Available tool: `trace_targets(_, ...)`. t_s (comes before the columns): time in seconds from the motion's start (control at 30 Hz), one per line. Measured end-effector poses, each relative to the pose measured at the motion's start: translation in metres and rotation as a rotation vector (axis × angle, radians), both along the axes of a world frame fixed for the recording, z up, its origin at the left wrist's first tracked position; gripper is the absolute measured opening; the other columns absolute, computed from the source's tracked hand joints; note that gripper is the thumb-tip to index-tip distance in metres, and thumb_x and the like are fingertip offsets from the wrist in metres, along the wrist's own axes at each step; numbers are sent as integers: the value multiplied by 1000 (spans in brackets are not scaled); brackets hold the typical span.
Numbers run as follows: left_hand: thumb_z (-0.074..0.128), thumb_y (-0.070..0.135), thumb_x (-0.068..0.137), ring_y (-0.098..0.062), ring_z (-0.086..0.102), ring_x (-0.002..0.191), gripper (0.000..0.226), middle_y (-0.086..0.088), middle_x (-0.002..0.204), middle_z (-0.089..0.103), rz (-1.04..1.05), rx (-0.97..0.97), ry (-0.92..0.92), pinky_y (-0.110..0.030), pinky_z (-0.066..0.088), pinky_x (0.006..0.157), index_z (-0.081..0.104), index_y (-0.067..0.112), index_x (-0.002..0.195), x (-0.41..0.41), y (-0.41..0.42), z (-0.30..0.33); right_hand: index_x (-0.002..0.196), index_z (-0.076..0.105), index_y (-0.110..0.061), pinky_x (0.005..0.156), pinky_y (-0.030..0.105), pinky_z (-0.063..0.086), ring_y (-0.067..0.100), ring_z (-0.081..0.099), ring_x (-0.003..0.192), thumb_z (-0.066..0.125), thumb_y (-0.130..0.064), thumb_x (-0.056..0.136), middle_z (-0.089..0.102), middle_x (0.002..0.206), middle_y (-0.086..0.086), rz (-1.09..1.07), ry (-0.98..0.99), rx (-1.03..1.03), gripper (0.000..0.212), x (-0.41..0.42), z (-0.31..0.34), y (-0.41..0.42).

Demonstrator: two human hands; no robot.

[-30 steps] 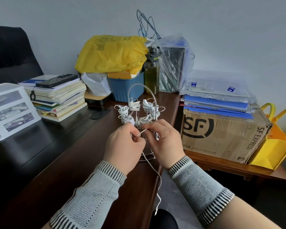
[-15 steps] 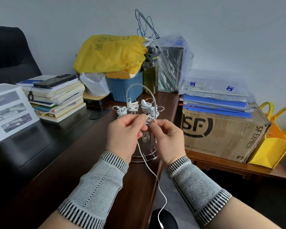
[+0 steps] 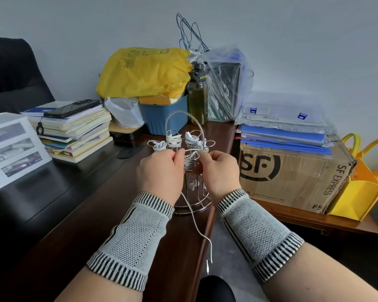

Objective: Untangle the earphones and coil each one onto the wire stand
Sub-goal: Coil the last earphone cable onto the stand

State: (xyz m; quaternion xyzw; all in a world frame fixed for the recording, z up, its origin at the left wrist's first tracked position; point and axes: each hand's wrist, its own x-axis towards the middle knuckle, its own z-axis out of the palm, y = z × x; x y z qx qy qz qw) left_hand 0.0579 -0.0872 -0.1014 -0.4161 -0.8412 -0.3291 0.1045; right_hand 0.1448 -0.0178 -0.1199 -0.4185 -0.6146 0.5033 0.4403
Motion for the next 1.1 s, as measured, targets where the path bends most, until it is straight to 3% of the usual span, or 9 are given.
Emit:
trace_targets(0.13,39,45,99,-16,63,64,55,4,65,69,-6,-44,19,-34,53,65,67,16,63,-3,0,1,66,66,-1,69,46,55,33,65,64,63,-30,84,70,68,16,-19,-9,-63,35,-4,2,5)
trace_targets(0.3,40,38,100,-13,62,61,49,5,68,70,-77,-27,0,-32,53,65,71,16,68,-1,-9,-5,71,67,7,74,54,55,43,68,76,68,-30,79,70,74,22,19,41,-176,38,-1,3,8)
trace_targets(0.47,51,31,97,-6,68,65,32,10,69,71,-174,214,-323,-35,57,76,71,23,73,-6,-8,-22,63,65,-11,77,52,57,36,71,78,68,-26,80,72,70,13,11,93,-212,23,-1,-1,8)
trace_targets(0.6,54,25,96,-2,70,64,27,8,73,72,-222,306,-501,-38,60,72,68,21,73,-5,-4,-30,67,61,-16,75,56,56,32,70,75,66,-27,68,72,72,11,-31,82,-140,12,-3,-6,6)
trace_targets(0.7,54,22,96,-9,72,70,25,5,74,73,-251,357,-606,-40,61,71,67,21,75,-5,0,-37,67,60,-17,74,54,57,31,70,73,66,-25,69,71,72,10,-64,72,-63,11,-1,-10,7)
trace_targets(0.8,55,14,96,-12,73,78,24,2,80,75,-296,446,-751,-28,58,69,67,18,75,-2,1,-42,68,61,-17,75,55,56,32,69,73,68,-21,72,71,71,9,-65,120,-49,9,3,-14,4)
trace_targets(0.9,55,10,94,-12,73,79,23,1,80,75,-325,478,-779,-22,55,69,67,14,75,-1,0,-45,74,63,-16,76,52,57,29,66,69,69,-7,79,68,73,9,-20,196,-41,12,10,-19,-1)
trace_targets(1.1,58,22,90,-18,73,79,22,-2,77,74,-354,478,-713,-45,59,81,67,16,71,-7,2,-53,89,64,-15,56,25,49,8,56,53,71,-3,83,62,63,-3,61,227,31,15,14,-21,-14)
